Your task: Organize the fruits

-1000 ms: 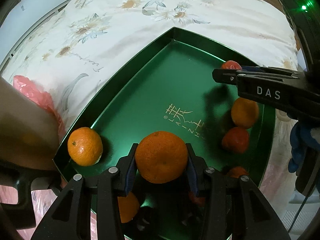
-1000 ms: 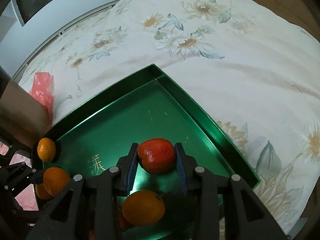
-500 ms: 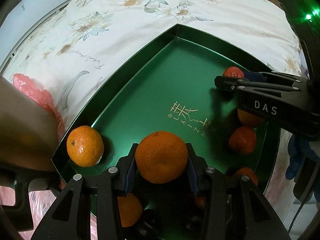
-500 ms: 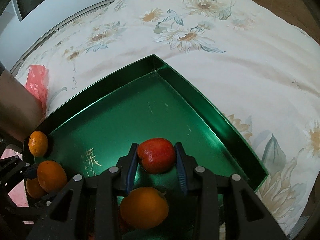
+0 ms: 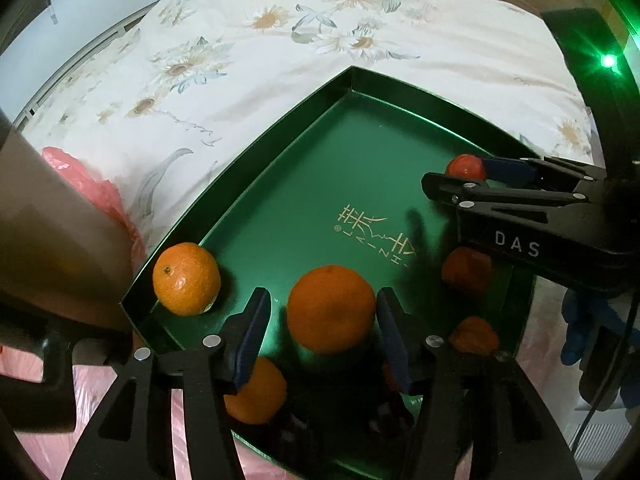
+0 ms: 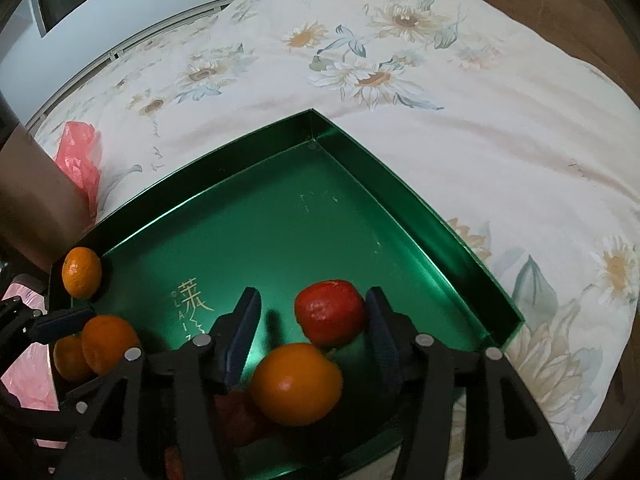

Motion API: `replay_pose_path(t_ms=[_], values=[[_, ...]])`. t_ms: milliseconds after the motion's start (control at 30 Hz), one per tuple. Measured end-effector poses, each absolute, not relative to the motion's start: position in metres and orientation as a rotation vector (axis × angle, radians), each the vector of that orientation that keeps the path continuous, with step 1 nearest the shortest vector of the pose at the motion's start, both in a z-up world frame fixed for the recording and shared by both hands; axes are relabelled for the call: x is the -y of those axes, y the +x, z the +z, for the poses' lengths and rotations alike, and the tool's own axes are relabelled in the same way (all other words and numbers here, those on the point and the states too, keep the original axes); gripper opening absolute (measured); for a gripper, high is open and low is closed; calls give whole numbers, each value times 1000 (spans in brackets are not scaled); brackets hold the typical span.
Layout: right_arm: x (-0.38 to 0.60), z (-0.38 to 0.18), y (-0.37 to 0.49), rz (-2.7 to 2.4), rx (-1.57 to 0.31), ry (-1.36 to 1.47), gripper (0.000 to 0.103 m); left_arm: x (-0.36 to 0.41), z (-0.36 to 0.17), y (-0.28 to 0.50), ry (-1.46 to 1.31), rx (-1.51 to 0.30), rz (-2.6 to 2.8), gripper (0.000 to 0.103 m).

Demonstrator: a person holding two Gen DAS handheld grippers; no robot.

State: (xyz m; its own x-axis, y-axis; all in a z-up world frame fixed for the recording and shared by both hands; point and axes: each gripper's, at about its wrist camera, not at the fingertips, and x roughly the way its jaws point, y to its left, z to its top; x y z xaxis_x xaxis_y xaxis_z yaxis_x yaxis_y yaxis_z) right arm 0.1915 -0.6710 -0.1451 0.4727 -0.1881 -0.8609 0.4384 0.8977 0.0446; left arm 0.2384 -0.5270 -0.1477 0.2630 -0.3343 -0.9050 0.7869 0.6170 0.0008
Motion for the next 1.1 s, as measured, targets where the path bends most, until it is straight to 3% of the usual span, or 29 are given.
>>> replay_pose_path(t_ms=[167,267,533,1100], values=[[661,-134,183,-406,-984,269,86,510,-138,226,493,-1032,-826,49],[650,-126,178,-410,-965,261,97,496,-129,215,479,-1020,-839,50],[598,-105,168,-395,-927,192,103,439,-105,199,423,-995,-829,54],[483,-94,155,-318,-934,157,103,300,-104,215,319,-1006,-676,57]])
